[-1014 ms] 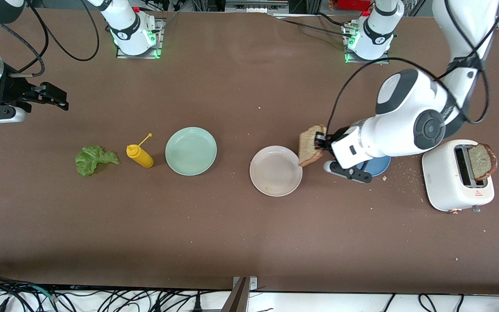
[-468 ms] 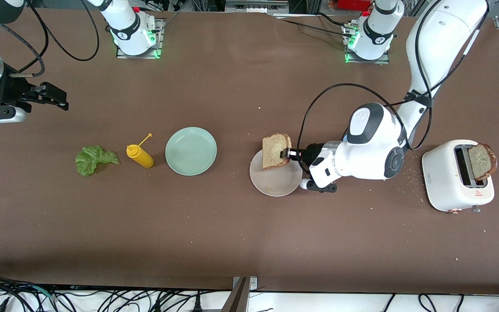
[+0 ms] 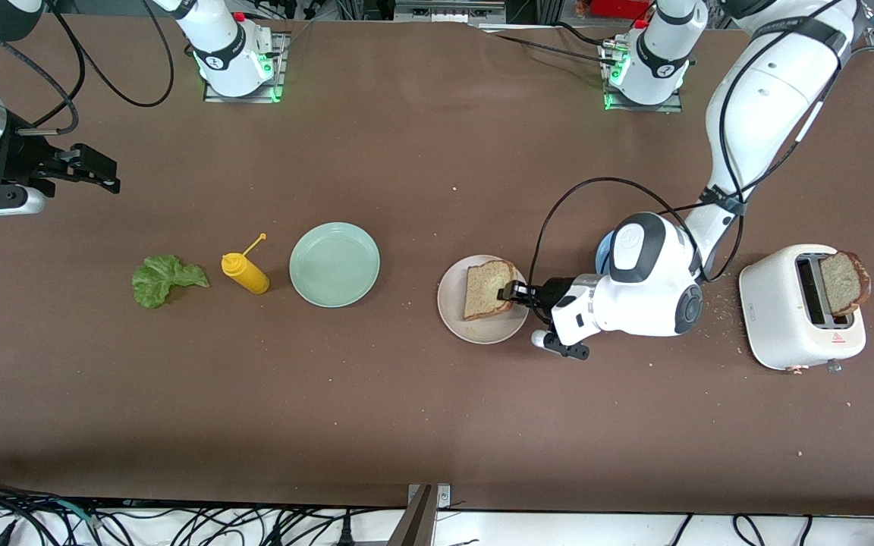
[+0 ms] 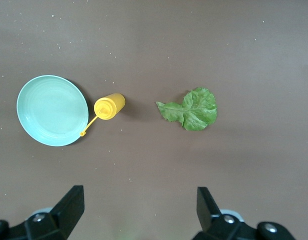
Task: Make sandwich in beige plate with both arms
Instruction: 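Lift the bread slice with the left gripper and carry it to the beige plate, then lay the bread flat on the beige plate and open the left gripper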
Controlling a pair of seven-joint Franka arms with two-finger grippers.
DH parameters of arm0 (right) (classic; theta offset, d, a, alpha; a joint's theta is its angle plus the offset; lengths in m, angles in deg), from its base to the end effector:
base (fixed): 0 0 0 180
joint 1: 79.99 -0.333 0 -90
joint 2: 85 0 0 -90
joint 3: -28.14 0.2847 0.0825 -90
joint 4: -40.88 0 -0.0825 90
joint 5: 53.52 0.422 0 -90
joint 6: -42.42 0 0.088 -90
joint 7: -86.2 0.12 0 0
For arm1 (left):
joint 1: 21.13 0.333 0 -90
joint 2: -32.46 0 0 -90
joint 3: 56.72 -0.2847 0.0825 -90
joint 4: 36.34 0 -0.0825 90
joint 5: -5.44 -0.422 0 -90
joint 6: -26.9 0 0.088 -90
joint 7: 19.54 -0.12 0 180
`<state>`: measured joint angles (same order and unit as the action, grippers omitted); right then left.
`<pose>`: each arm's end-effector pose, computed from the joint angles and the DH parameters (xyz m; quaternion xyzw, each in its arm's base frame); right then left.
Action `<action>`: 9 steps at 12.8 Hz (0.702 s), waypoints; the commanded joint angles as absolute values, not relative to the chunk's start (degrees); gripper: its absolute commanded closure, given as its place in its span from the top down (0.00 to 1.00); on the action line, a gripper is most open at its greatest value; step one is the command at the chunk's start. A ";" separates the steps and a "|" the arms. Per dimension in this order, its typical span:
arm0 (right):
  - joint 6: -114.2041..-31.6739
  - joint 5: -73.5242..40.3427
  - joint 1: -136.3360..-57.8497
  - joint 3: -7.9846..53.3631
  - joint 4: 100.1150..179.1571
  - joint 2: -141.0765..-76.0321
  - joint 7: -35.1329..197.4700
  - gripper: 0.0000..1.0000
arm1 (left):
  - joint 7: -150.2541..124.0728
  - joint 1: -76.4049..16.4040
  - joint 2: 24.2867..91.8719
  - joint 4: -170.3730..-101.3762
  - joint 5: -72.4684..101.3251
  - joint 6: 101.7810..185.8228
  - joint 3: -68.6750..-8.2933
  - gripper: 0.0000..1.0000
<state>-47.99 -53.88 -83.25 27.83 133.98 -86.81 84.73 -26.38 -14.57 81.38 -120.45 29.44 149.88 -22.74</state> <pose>0.5965 0.0300 0.5345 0.9985 0.0387 -0.0392 0.0037 0.6617 -0.3003 0.1911 0.9202 -0.0858 -0.0992 0.3689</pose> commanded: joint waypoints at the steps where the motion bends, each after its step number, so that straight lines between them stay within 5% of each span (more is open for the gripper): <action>1: -47.76 -54.58 -83.33 27.79 133.43 -86.85 84.09 1.00 | -34.37 -13.92 83.69 -120.62 37.40 152.23 -22.27 0.00; 6: -47.76 -54.58 -83.42 27.79 133.43 -86.85 84.09 1.00 | -38.26 -13.92 85.45 -120.98 38.92 154.51 -22.44 0.02; 7: -47.76 -54.58 -83.34 27.79 133.43 -86.85 84.09 1.00 | -38.35 -14.01 86.06 -120.80 39.01 154.61 -22.44 0.17; 8: -47.76 -54.58 -83.33 27.79 133.43 -86.85 84.09 1.00 | -38.35 -14.09 86.33 -120.80 39.01 155.39 -22.44 0.49; 9: -47.84 -54.58 -83.42 27.79 133.43 -86.85 84.09 1.00 | -38.61 -14.01 86.33 -120.89 38.92 156.01 -22.44 0.99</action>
<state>-47.99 -53.88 -83.25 27.83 133.98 -86.81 84.73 -35.97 -14.21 85.97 -120.54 36.79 154.29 -22.77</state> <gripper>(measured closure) 0.000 0.731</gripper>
